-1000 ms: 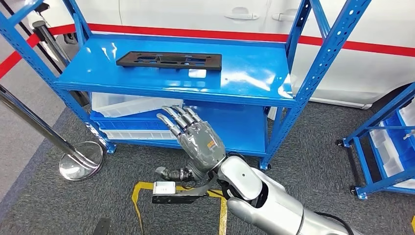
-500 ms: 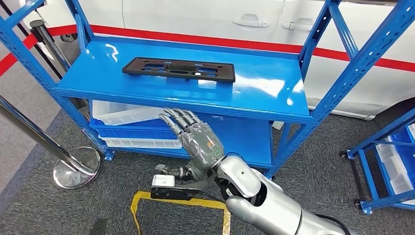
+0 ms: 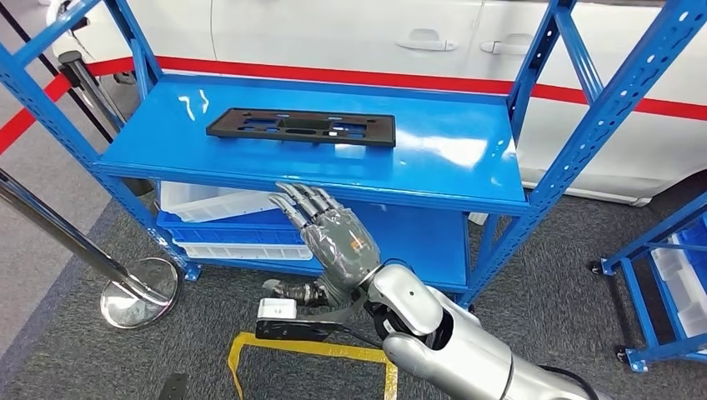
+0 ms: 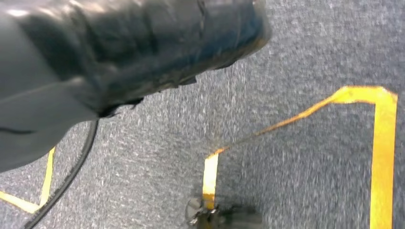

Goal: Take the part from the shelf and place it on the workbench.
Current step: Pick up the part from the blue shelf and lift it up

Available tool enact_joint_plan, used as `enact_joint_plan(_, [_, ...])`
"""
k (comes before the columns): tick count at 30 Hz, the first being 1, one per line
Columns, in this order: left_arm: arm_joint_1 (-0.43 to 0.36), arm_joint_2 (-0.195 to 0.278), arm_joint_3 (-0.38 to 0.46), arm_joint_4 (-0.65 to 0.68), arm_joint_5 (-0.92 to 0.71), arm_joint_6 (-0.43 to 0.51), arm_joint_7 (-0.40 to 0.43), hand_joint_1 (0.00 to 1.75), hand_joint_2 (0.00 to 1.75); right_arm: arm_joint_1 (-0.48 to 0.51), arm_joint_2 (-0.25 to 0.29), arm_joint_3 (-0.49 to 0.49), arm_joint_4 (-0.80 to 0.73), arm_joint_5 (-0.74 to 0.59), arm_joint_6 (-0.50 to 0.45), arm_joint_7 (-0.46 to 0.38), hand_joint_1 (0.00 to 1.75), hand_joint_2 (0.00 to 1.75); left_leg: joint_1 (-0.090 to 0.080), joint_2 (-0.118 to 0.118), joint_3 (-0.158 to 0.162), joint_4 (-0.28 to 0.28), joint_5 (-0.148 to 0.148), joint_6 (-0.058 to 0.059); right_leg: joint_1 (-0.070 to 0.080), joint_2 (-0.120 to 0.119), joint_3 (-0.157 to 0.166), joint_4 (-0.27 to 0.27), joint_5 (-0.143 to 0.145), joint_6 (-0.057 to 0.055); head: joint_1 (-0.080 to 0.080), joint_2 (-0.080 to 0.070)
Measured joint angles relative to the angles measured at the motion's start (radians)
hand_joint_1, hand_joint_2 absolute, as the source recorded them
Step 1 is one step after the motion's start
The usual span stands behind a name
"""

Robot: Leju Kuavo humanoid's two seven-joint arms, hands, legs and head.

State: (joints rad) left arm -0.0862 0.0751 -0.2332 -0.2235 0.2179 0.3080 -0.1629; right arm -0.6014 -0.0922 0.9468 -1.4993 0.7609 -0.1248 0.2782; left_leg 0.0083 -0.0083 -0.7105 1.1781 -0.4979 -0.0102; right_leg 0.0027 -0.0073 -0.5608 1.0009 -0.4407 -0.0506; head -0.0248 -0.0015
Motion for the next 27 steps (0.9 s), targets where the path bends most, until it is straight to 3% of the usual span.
enact_joint_plan(1, [0.001,0.001,0.000,0.000,-0.001,-0.001,0.000,0.00,0.00,-0.001,0.001,0.000,0.001,0.005,0.004,-0.001,0.00,0.00,0.003,0.001,-0.026,0.055,-0.022,-0.006,-0.001,0.000,0.000,0.000,0.000,0.000,-0.001,0.000])
enact_joint_plan(2, [0.002,0.001,0.000,0.000,-0.002,-0.004,-0.004,0.00,0.00,-0.002,0.001,0.001,0.002,0.014,0.011,-0.002,0.00,0.44,0.007,0.001,-0.041,0.087,-0.028,-0.011,-0.002,0.000,0.000,0.001,-0.001,0.001,-0.001,0.000])
enact_joint_plan(3, [0.004,0.002,0.000,0.000,-0.003,-0.008,-0.011,0.00,0.00,-0.007,0.003,0.002,0.005,0.025,0.021,-0.005,0.00,0.87,0.011,0.002,-0.040,0.084,-0.016,-0.017,-0.004,0.000,0.000,0.003,-0.002,0.003,-0.001,0.000])
enact_joint_plan(5, [0.003,0.002,0.000,0.000,-0.005,-0.016,-0.033,0.00,0.00,-0.034,0.012,0.008,0.010,0.046,0.051,-0.011,0.00,1.75,0.019,0.004,0.011,-0.018,0.044,-0.027,-0.010,0.001,-0.001,0.013,-0.009,0.011,-0.001,0.000])
enact_joint_plan(6, [0.001,0.001,-0.001,0.000,-0.005,-0.018,-0.043,0.00,0.00,-0.054,0.018,0.011,0.012,0.051,0.066,-0.013,0.00,1.75,0.020,0.005,0.043,-0.078,0.065,-0.029,-0.010,0.002,-0.003,0.020,-0.014,0.018,-0.002,0.000])
enact_joint_plan(8, [-0.006,0.000,-0.005,0.000,-0.007,-0.018,-0.050,0.00,0.00,-0.099,0.036,0.016,0.017,0.044,0.098,-0.019,0.00,1.75,0.019,0.002,0.077,-0.145,0.079,-0.018,-0.008,0.003,-0.009,0.032,-0.023,0.032,-0.003,0.000])
enact_joint_plan(12, [-0.014,-0.002,-0.017,0.000,-0.014,-0.018,-0.044,0.00,0.00,-0.178,0.083,0.036,0.056,0.021,0.133,-0.043,0.00,1.75,0.017,-0.002,0.077,-0.150,0.076,0.016,-0.009,0.004,-0.017,0.049,-0.037,0.050,-0.003,0.000])
enact_joint_plan(14, [-0.020,-0.003,-0.022,0.000,-0.018,-0.019,-0.039,0.00,0.00,-0.208,0.103,0.044,0.084,0.025,0.133,-0.050,0.00,1.75,0.018,-0.002,0.079,-0.153,0.077,0.028,-0.012,0.004,-0.052,0.125,-0.081,0.057,0.000,0.000])
enact_joint_plan(16, [-0.022,-0.002,-0.027,0.000,-0.022,-0.026,-0.030,0.00,0.00,-0.228,0.123,0.054,0.124,0.038,0.124,-0.056,0.00,1.75,0.016,-0.003,0.079,-0.153,0.076,0.033,-0.012,0.005,-0.114,0.247,-0.132,0.060,0.002,0.000])
enact_joint_plan(17, [-0.021,-0.002,-0.030,0.000,-0.024,-0.031,-0.026,0.00,0.00,-0.234,0.134,0.060,0.152,0.053,0.115,-0.059,0.00,1.75,0.015,-0.003,0.079,-0.153,0.076,0.034,-0.012,0.005,-0.139,0.289,-0.140,0.059,0.002,0.000])
enact_joint_plan(18, [-0.019,-0.002,-0.034,0.000,-0.026,-0.034,-0.023,0.00,0.00,-0.241,0.145,0.066,0.184,0.070,0.105,-0.061,0.00,1.75,0.014,-0.003,0.079,-0.153,0.076,0.035,-0.012,0.005,-0.149,0.299,-0.129,0.056,0.002,0.000])
enact_joint_plan(19, [-0.018,-0.002,-0.037,0.000,-0.027,-0.035,-0.021,0.00,0.00,-0.250,0.157,0.072,0.217,0.090,0.094,-0.063,0.00,1.75,0.012,-0.005,0.079,-0.153,0.076,0.035,-0.012,0.005,-0.142,0.273,-0.102,0.052,0.002,0.000])
enact_joint_plan(21, [-0.020,-0.004,-0.044,0.000,-0.029,-0.037,-0.020,0.00,0.00,-0.277,0.182,0.079,0.277,0.124,0.077,-0.066,0.00,1.75,0.010,-0.008,0.080,-0.153,0.076,0.033,-0.007,0.006,-0.091,0.153,-0.035,0.037,0.002,0.000])
enact_joint_plan(22, [-0.023,-0.005,-0.047,0.000,-0.030,-0.038,-0.020,0.00,0.00,-0.292,0.195,0.082,0.305,0.137,0.072,-0.067,0.00,1.75,0.008,-0.009,0.079,-0.152,0.076,0.030,-0.003,0.006,-0.067,0.097,-0.014,0.030,0.001,0.000])
enact_joint_plan(23, [-0.026,-0.006,-0.048,0.000,-0.031,-0.038,-0.018,0.00,0.00,-0.307,0.209,0.084,0.335,0.147,0.068,-0.068,0.00,1.75,0.008,-0.010,0.079,-0.153,0.078,0.024,0.001,0.005,-0.052,0.060,-0.005,0.025,0.001,0.000])
enact_joint_plan(25, [-0.033,-0.007,-0.052,0.000,-0.034,-0.037,-0.014,0.00,0.00,-0.329,0.234,0.088,0.393,0.165,0.064,-0.069,0.00,1.75,0.009,-0.010,0.078,-0.158,0.081,0.010,0.008,0.005,-0.044,0.036,-0.005,0.020,0.001,0.000])
enact_joint_plan(27, [-0.039,-0.008,-0.057,0.000,-0.036,-0.035,-0.010,0.00,0.00,-0.344,0.255,0.091,0.443,0.174,0.062,-0.069,0.00,1.75,0.012,-0.008,0.077,-0.157,0.079,-0.002,0.003,0.004,-0.036,0.023,0.004,0.013,0.001,0.000])
